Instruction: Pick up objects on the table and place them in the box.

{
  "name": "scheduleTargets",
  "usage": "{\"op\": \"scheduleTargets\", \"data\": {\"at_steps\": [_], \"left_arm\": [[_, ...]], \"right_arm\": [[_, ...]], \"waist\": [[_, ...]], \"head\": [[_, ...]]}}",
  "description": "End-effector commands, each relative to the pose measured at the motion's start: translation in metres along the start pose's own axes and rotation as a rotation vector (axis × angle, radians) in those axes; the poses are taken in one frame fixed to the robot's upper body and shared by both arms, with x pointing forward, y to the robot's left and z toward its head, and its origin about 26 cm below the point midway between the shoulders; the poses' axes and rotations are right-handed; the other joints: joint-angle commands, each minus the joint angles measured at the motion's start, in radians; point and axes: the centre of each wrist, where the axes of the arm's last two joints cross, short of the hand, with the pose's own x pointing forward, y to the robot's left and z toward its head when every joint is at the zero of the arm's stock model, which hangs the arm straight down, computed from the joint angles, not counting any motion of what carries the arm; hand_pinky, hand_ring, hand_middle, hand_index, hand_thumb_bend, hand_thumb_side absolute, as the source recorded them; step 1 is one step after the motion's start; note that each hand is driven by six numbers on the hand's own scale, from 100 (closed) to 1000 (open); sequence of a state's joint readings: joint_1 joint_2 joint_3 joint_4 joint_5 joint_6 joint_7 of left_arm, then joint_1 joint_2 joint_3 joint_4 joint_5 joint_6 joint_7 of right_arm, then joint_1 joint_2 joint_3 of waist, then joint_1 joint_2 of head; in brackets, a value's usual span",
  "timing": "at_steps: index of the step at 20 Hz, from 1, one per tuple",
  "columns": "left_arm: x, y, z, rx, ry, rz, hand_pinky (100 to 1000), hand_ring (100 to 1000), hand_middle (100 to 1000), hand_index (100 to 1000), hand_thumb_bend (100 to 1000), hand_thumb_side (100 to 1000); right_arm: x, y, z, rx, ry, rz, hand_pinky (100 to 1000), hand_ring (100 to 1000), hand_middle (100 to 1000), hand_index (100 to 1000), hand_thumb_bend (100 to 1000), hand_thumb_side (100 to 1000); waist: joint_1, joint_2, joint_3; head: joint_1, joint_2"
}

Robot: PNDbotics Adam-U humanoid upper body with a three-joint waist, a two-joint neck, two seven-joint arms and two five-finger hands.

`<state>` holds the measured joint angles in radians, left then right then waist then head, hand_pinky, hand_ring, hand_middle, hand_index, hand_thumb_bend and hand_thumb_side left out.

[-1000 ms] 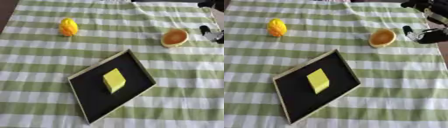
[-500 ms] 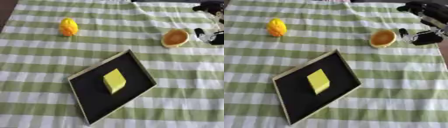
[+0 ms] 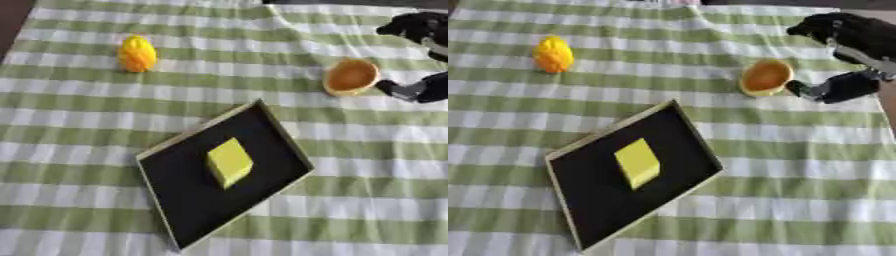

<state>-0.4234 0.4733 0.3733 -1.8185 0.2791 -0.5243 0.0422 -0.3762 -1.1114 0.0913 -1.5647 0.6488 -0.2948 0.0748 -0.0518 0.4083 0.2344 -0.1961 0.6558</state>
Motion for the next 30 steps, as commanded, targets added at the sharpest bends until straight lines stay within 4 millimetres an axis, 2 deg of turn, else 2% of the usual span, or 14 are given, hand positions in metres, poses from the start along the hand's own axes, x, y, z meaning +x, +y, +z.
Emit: {"op": "scheduleTargets", "data": {"at_steps": [1,18,24,30], "left_arm": [[0.005,0.001,-0.009,-0.014,-0.028,0.002,718,762,736,839,100,566],[0.002,0.0,-0.009,-0.02,-0.026,0.016,717,758,733,839,100,566],[0.002,-0.001,-0.009,-0.024,-0.028,0.02,717,758,732,839,100,566],[0.001,0.0,-0.009,-0.024,-0.025,0.023,716,757,731,838,100,566]], "right_arm": [[-0.006,-0.009,-0.001,-0.001,0.004,0.041,996,1000,900,1000,313,691],[-0.008,0.006,-0.007,0.042,0.014,0.022,990,1000,886,1000,247,667],[-0.011,0.009,-0.008,0.057,0.032,0.007,990,999,880,1000,197,648],[-0.012,0.013,-0.01,0.074,0.038,-0.005,963,982,855,981,100,603]], "waist": [[0.001,-0.015,0.003],[-0.004,0.011,0.022],[-0.007,0.022,0.029],[-0.011,0.029,0.034]], "head": [[-0.006,-0.017],[-0.02,-0.031],[-0.024,-0.038],[-0.025,-0.042]]}}
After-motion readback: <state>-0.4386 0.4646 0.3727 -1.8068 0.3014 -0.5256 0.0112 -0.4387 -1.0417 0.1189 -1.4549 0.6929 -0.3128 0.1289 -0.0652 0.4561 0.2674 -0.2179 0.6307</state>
